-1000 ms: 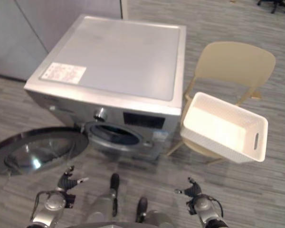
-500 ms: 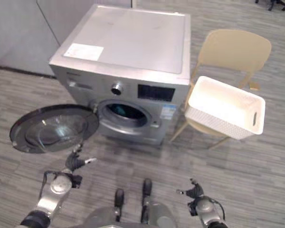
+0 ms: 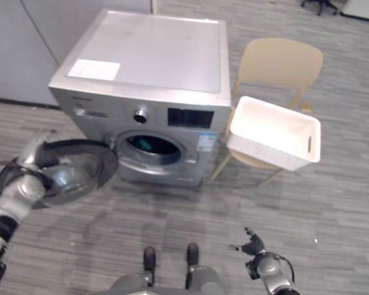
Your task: Grab the laundry basket,head to the washer,open it,put in the laundry and shut it.
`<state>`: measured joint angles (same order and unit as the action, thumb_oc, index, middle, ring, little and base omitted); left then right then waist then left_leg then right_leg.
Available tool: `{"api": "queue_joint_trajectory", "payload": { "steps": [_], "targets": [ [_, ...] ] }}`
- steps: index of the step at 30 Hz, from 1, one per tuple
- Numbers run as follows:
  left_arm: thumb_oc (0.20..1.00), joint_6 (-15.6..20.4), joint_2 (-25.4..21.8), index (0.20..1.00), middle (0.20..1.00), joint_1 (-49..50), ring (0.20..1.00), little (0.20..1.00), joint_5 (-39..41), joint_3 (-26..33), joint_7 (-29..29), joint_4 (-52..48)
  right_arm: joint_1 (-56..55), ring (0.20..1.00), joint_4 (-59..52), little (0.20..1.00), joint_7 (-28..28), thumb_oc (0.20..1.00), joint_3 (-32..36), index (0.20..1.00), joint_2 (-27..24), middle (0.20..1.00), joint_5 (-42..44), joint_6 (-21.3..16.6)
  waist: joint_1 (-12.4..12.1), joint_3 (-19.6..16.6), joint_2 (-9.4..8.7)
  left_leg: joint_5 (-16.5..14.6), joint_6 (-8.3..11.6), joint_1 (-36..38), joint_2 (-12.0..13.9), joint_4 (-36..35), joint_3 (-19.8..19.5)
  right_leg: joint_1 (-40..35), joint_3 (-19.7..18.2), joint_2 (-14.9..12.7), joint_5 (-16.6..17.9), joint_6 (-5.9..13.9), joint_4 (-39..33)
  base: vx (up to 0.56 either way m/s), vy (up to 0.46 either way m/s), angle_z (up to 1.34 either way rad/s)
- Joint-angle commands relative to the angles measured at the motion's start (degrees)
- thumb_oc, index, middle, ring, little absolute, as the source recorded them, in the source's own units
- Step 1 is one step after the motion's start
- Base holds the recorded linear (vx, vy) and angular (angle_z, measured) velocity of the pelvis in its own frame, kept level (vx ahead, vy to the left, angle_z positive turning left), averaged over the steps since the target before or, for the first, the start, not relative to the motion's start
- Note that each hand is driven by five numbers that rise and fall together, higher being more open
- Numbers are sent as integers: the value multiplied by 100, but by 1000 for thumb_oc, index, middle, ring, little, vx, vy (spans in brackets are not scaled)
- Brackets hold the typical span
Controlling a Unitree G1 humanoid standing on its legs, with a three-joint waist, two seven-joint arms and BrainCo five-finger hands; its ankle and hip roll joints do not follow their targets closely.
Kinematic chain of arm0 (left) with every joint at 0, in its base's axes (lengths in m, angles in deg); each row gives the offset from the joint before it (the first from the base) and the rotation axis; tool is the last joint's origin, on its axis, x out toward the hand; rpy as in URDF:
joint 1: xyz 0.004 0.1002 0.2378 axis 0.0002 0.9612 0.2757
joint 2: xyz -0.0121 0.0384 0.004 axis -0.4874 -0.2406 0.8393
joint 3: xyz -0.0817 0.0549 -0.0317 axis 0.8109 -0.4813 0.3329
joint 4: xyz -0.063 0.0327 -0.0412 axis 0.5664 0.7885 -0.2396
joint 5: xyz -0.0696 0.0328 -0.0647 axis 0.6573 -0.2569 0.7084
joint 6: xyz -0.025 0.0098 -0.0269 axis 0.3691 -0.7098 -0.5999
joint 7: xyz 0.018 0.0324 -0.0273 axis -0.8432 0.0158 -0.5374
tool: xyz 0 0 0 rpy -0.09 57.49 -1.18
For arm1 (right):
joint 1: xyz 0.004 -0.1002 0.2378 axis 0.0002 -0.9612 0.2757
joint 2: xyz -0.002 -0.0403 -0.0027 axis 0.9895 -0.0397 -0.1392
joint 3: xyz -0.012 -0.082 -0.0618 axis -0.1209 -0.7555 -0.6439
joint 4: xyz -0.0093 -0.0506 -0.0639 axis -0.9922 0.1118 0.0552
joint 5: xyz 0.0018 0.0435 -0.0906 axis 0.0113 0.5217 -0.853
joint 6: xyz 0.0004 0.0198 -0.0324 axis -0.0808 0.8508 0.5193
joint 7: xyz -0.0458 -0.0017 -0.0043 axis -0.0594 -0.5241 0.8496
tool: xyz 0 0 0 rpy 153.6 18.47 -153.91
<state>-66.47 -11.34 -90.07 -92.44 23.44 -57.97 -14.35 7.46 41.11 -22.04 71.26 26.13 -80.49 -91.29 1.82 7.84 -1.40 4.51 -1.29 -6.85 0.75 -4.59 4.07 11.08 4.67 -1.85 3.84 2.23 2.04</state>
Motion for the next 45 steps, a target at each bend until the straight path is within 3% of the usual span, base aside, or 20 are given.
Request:
{"api": "queue_joint_trajectory", "payload": {
  "steps": [1, 2, 3, 8, 14, 16, 20, 23, 24, 25, 26, 30, 33, 36, 41, 45],
  "targets": [
    [1000, -16, -420, 1000, 1000, -791, 1000, 1000, -302, -128, -123, 344, 57, 1000, -150, 1000, -78, 1000, -212, 1000, -129, 1000, -27, -164, 76, 176, -221, -424, 101, -337, -228, 236, -193, -48, -81, -334, -473, 620, 227, -47, 49, -22],
    [1000, -12, -419, 1000, 1000, -812, 1000, 1000, -300, -145, -125, 356, 59, 1000, -148, 1000, -78, 1000, -206, 1000, -123, 1000, -27, -165, 71, 175, -226, -425, 100, -345, -229, 241, -194, -41, -81, -335, -473, 620, 230, -44, 52, -4],
    [1000, -49, -723, 1000, 1000, -1498, 1000, 1000, -586, -642, -43, 1042, 115, 1000, -148, 1000, -120, 1000, -368, 1000, -161, 1000, 31, -222, 108, 279, -312, -384, 108, -543, -197, 278, -192, 126, -74, -332, -427, 641, 263, -19, 55, 2],
    [1000, -97, -1000, 1000, 1000, -2308, 1000, 1000, -591, -1112, 53, 1705, 346, 1000, -271, 1000, -154, 1000, -635, 1000, -206, 1000, 174, -289, 113, 514, -455, -339, 121, -868, -154, 396, -219, 430, -42, -344, -375, 645, 381, -22, 34, 3],
    [1000, -91, -1302, 1000, 1000, -2454, 1000, 1000, -354, -1086, 325, 2139, 591, 1000, -497, 1000, -201, 1000, -805, 1000, -352, 1000, 341, -322, 73, 768, -698, -384, 138, -1294, -76, 765, -246, 717, -6, -313, -266, 655, 441, -20, 7, 2],
    [1000, -100, -1239, 1000, 1000, -2315, 1000, 1000, -261, -994, 449, 2220, 667, 1000, -535, 1000, -213, 1000, -884, 1000, -313, 1000, 364, -323, 61, 822, -812, -399, 157, -1438, -49, 908, -284, 767, 23, -289, -221, 654, 441, -11, -46, 15],
    [1000, -86, -1033, 1000, 1000, -1940, 1000, 1000, -27, -674, 497, 2129, 685, 1000, -577, 1000, -210, 1000, -939, 1000, -216, 1000, 350, -320, 1, 793, -857, -419, 181, -1411, -9, 883, -296, 703, 54, -288, -243, 639, 381, 13, -28, 5],
    [1000, -9, -410, 1000, 1000, -1189, 1000, 1000, 703, 72, 335, 1668, 637, 1000, -613, 1000, -148, 1000, -890, 1000, -139, 1000, 228, -280, -107, 775, -765, -463, 188, -1241, -41, 769, -255, 583, 76, -303, -325, 602, 355, -4, -3, -4],
    [1000, -11, -411, 1000, 1000, -1181, 1000, 1000, 702, 80, 335, 1663, 638, 1000, -614, 1000, -148, 1000, -893, 1000, -141, 1000, 228, -280, -95, 760, -762, -448, 187, -1259, -44, 764, -260, 598, 82, -306, -315, 603, 349, -6, -8, -11],
    [1000, 49, 2, 1000, 1000, -569, 1000, 1000, 1312, 558, 260, 967, 568, 1000, -694, 1000, -112, 1000, -790, 1000, -97, 1000, 124, -228, -186, 760, -684, -492, 178, -1143, -82, 742, -247, 500, 106, -318, -380, 566, 360, -3, -4, -7],
    [1000, 46, 2, 1000, 1000, -559, 1000, 1000, 1310, 567, 260, 960, 568, 1000, -695, 1000, -112, 1000, -794, 1000, -100, 1000, 124, -227, -174, 745, -681, -479, 177, -1160, -85, 737, -252, 514, 111, -320, -370, 567, 353, 0, 0, 0],
    [1000, 272, 1259, 1000, 1000, 1321, 1000, 1000, 2546, 1373, 363, -1365, 349, 1000, -1030, 1000, -70, 1000, -418, 1000, -37, 1000, -155, -80, -332, 701, -520, -529, 144, -872, -162, 668, -231, 290, 142, -321, -518, 501, 411, 20, -29, 3],
    [1000, 318, 2109, 1000, 1000, 2554, 1000, 1000, 3350, 1443, 726, -2737, 178, 1000, -1283, 1000, -126, 1000, -101, 1000, -62, 1000, -315, 33, -360, 612, -358, -521, 113, -644, -230, 576, -200, 104, 159, -328, -588, 468, 405, 40, -10, 4],
    [1000, 195, 2635, 1000, 1000, 3163, 1000, 1000, 3875, 1203, 1049, -3327, 63, 1000, -1358, 1000, -177, 1000, 52, 1000, -86, 1000, -466, 91, -349, 504, -202, -499, 90, -428, -244, 494, -178, -79, 162, -337, -643, 439, 379, 47, -39, 7],
    [1000, -5, 2979, 1000, 1000, 3413, 1000, 1000, 4249, 773, 1245, -3594, 31, 1000, -1353, 1000, -141, 1000, 76, 1000, -52, 1000, -479, 94, -288, 398, -63, -418, 87, -261, -227, 345, -137, -194, 134, -309, -690, 421, 332, 19, -68, -5],
    [1000, -24, 3421, 1000, 1000, 2804, 1000, 1000, 4166, 329, 810, -3090, 72, 1000, -1155, 1000, 116, 1000, -31, 1000, 25, 1000, -418, 65, -120, 346, 73, -288, 120, -170, -161, 115, 4, -117, -8, -241, -746, 387, 362, 0, -61, -30]
  ]
}}
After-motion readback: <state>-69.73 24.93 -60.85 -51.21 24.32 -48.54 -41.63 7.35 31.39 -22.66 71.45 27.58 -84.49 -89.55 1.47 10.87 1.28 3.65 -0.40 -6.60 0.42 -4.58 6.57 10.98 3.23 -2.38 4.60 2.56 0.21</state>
